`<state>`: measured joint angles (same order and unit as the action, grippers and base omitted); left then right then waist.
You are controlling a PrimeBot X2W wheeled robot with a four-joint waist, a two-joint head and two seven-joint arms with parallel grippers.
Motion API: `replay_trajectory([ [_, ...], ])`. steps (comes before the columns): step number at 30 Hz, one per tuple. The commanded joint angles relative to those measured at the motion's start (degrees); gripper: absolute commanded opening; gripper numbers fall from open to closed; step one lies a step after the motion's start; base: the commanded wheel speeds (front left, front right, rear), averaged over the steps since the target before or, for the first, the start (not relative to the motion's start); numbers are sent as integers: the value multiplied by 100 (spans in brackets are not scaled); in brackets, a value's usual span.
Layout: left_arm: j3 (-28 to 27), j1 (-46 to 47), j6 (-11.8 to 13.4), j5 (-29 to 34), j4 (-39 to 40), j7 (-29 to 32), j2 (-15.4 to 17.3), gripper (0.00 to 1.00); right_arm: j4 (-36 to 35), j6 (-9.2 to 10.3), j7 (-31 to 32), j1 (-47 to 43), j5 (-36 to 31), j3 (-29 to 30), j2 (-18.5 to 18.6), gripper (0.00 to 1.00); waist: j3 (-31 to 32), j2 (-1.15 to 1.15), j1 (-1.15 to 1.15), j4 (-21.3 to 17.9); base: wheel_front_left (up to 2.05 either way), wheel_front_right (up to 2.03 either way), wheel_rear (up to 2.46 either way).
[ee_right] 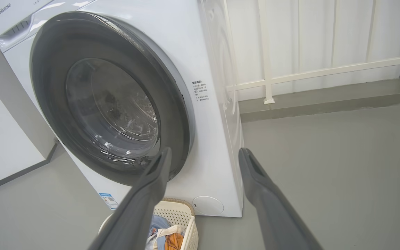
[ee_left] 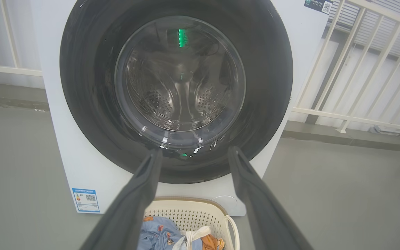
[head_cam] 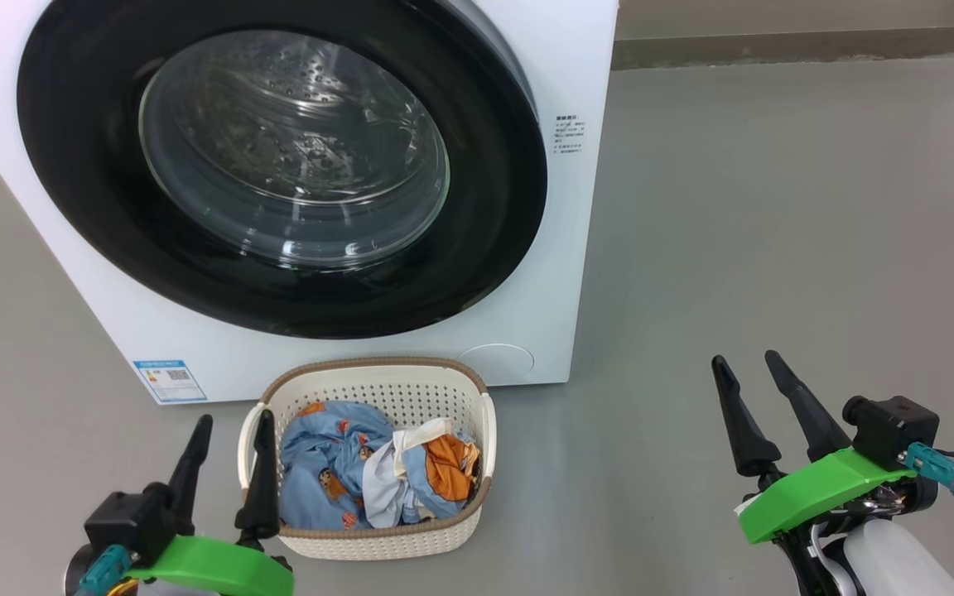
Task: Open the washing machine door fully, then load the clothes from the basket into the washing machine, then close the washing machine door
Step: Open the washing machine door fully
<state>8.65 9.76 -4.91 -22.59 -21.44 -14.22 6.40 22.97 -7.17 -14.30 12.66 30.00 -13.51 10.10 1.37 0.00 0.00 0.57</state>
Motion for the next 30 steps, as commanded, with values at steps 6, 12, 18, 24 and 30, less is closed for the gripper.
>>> replay_trajectory([
  [6, -171, 211, 58, -1, 78, -77, 110, 100, -103, -32, -70, 201, -97, -28, 36, 100, -23, 0, 0, 15, 0, 0, 0],
  [12, -184, 209, 100, 16, 97, -77, 105, 100, -98, -32, -70, 202, -125, 14, 26, 100, -51, 0, 0, 25, 0, 0, 0],
  [18, -239, 203, 100, 6, 179, -77, 85, 100, -118, -32, -70, 225, -137, 102, 20, 100, -105, 0, 0, 35, 0, 0, 0],
  [24, -302, 190, 116, 73, 272, -77, 63, 100, -122, -32, -70, 251, -136, 216, 27, 100, -157, 0, 0, 64, 0, 0, 0],
  [30, -371, 192, 98, 145, 384, -77, 34, 100, -118, -32, -70, 347, -141, 259, 82, 100, -274, 0, 0, 102, 0, 0, 0],
])
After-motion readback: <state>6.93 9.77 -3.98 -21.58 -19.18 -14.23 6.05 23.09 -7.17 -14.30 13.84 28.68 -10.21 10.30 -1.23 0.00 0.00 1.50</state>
